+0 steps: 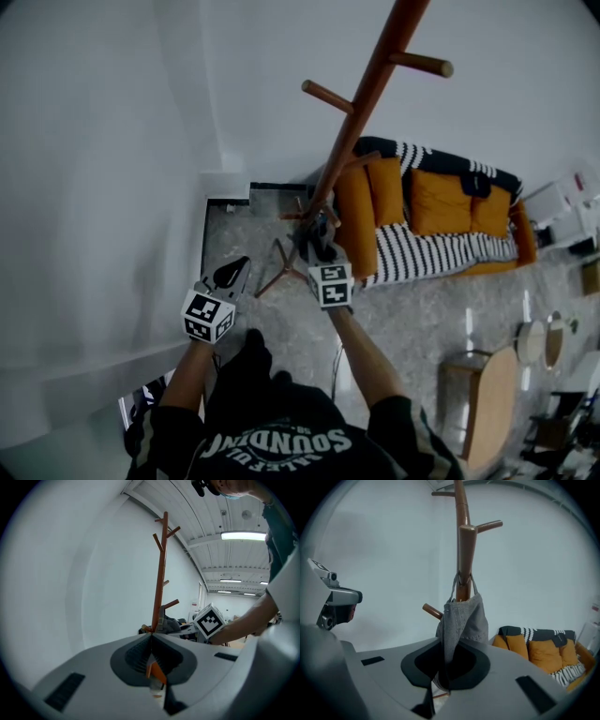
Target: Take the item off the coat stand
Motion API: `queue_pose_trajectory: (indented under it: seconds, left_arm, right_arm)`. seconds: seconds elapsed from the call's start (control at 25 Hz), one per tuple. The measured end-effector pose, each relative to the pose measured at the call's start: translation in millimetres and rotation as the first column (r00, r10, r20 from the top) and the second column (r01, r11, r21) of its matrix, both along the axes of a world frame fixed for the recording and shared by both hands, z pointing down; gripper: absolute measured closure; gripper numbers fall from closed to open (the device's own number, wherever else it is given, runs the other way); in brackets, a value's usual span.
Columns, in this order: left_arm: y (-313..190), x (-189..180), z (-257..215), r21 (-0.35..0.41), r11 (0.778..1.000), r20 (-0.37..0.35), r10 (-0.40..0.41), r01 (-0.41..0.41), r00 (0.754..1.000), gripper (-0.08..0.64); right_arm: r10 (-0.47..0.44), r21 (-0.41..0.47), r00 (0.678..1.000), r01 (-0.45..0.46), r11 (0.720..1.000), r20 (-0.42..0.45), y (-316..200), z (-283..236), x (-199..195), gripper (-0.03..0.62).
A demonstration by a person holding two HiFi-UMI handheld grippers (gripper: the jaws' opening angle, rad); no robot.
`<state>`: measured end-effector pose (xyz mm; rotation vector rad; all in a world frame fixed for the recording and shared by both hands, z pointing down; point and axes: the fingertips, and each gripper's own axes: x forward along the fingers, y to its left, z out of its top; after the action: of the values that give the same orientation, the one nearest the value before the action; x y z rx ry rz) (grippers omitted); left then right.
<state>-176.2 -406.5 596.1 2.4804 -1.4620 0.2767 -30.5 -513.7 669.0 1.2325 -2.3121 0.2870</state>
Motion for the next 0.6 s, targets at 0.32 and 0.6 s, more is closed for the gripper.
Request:
queue_pose_trajectory:
  seconds: [0.32, 0.6]
  left_arm:
    - [13, 0, -1, 0.006, 1.0, -0.001, -0.008, 0.008, 1.0, 0.558]
    - [21, 7, -9, 0.022, 1.0, 0.0, -0.008, 0.008, 1.0, 0.558]
  right_arm:
    - [-0.029, 0.042, 0.999, 0.03, 0.999, -0.023, 11, -14, 0, 0.578]
    - [-0.038, 0.081, 0.999, 0.041, 0.996, -0.033, 20, -35, 5, 0.578]
